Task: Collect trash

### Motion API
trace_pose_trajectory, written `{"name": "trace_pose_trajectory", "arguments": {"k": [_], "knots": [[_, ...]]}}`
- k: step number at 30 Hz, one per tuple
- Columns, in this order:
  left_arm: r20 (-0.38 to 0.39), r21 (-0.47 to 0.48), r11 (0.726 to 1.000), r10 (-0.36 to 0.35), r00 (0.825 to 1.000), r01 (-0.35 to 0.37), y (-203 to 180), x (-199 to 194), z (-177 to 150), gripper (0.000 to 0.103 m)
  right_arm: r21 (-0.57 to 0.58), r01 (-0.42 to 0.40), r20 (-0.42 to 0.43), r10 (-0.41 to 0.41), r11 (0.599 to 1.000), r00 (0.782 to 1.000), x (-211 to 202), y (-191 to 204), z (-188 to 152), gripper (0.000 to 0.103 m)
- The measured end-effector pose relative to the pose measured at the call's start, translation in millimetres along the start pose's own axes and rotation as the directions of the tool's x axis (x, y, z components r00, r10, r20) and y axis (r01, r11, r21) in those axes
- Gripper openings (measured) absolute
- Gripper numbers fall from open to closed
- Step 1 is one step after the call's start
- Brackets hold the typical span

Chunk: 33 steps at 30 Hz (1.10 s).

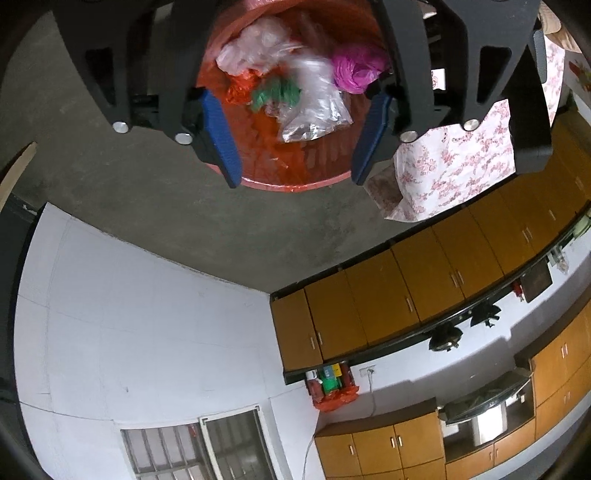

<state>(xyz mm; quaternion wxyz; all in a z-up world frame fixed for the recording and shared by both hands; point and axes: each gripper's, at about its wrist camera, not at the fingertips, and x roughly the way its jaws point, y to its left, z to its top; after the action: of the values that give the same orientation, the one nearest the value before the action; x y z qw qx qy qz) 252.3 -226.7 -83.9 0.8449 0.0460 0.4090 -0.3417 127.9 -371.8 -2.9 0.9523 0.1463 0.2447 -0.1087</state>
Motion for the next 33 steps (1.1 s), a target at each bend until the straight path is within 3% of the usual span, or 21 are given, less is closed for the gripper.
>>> {"name": "trace_pose_trajectory", "arguments": {"k": [1,3,8,12,19,26,33], "knots": [[0.004,-0.005,1.0,0.01,1.0,-0.01,2.7,-3.9,-2.3,0.059,0.004,0.015,0.018,-0.015,1.0,1.0,-5.9,-0.5,-0.8,0.084],[0.024,-0.009,0.999,0.042,0.999,-0.042,8.1,-16.6,-7.4,0.069,0.014,0.053,0.07,-0.054,0.998,0.996,-21.9,-1.6,-3.7,0.097],[0.136,-0.035,0.991,0.132,0.982,-0.128,18.5,-71.3,-20.4,0.088,-0.022,0.156,0.145,-0.151,0.988,0.978,-61.5,8.0,-16.6,0.101],[0.226,-0.067,0.975,0.221,0.949,-0.211,23.4,-124.7,-42.9,0.097,-0.06,0.165,0.185,-0.151,0.985,0.971,-89.9,18.7,-30.2,0.101],[0.309,-0.166,0.922,0.385,0.87,-0.349,30.3,-208.6,-89.2,0.099,-0.109,0.151,0.227,-0.123,0.983,0.966,-132.1,40.0,-57.3,0.101],[0.333,-0.235,0.864,0.503,0.798,-0.446,26.6,-260.4,-130.8,0.099,-0.138,0.145,0.235,-0.11,0.98,0.966,-153.9,58.5,-79.5,0.101],[0.345,-0.244,0.848,0.529,0.775,-0.47,14.8,-282.8,-155.3,0.099,-0.171,0.091,0.188,-0.058,0.981,0.98,-163.4,75.3,-96.5,0.101]]}}
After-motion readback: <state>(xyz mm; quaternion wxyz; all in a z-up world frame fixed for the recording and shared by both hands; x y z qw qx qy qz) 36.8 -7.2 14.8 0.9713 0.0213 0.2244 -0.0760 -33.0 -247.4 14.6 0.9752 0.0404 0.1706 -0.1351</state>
